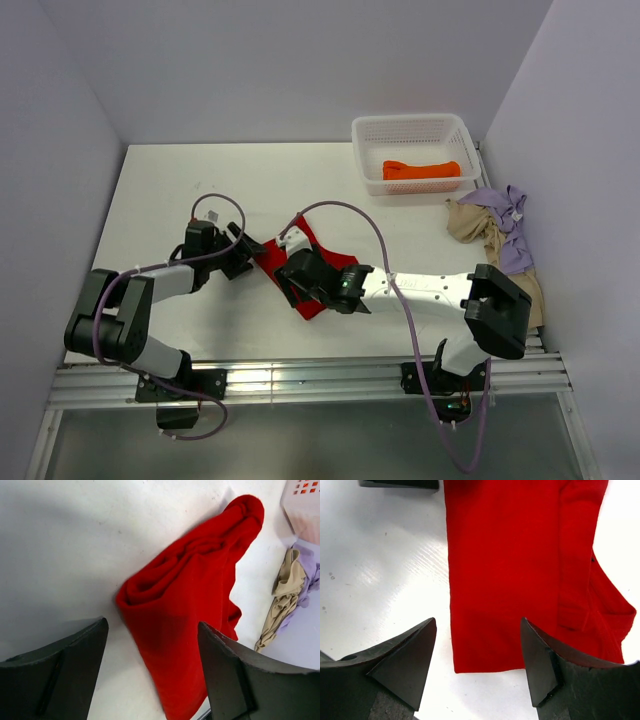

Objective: Roll the t-shirts
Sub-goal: Roll the tshirt

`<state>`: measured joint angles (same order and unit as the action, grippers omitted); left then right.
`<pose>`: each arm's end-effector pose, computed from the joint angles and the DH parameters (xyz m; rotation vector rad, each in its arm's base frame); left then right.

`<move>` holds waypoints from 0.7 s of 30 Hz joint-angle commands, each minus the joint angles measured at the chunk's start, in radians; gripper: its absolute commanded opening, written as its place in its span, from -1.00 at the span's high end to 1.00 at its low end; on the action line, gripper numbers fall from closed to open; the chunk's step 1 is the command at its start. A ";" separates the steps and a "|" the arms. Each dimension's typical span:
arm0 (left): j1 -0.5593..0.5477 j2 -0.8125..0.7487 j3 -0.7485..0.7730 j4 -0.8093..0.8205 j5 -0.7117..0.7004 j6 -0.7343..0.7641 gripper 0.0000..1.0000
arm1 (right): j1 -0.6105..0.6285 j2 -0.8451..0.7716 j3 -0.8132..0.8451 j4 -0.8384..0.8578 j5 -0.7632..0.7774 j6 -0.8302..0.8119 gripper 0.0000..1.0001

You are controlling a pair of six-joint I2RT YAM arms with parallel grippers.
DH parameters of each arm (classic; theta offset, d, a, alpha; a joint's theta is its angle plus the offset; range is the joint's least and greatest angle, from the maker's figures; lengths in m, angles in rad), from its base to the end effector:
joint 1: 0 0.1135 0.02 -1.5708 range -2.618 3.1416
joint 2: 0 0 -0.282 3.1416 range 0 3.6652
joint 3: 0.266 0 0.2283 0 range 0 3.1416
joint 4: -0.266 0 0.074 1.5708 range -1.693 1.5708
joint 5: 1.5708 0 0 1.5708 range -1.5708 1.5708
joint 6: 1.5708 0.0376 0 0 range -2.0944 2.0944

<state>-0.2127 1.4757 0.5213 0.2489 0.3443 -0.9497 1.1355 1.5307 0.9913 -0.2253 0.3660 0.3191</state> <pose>0.2444 -0.0658 0.1783 -0.6913 2.3304 -0.9665 0.1418 0.2729 0.2581 -0.7428 2.1725 0.3324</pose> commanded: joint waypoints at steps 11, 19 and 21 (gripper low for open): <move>0.003 0.163 0.063 0.101 -0.083 -0.017 0.22 | 0.047 0.141 0.141 0.017 0.093 -0.071 -0.50; 0.001 0.098 0.134 -0.077 -0.119 0.038 0.99 | 0.075 0.299 0.273 -0.026 0.224 -0.113 -0.50; 0.003 0.087 0.149 -0.103 -0.101 0.037 0.99 | 0.089 0.341 0.308 -0.031 0.252 -0.126 -0.58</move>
<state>-0.2127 1.6028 0.6270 0.2237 0.2569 -0.9474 1.2079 1.8320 1.2335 -0.2432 0.5251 0.2283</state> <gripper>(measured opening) 0.036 0.771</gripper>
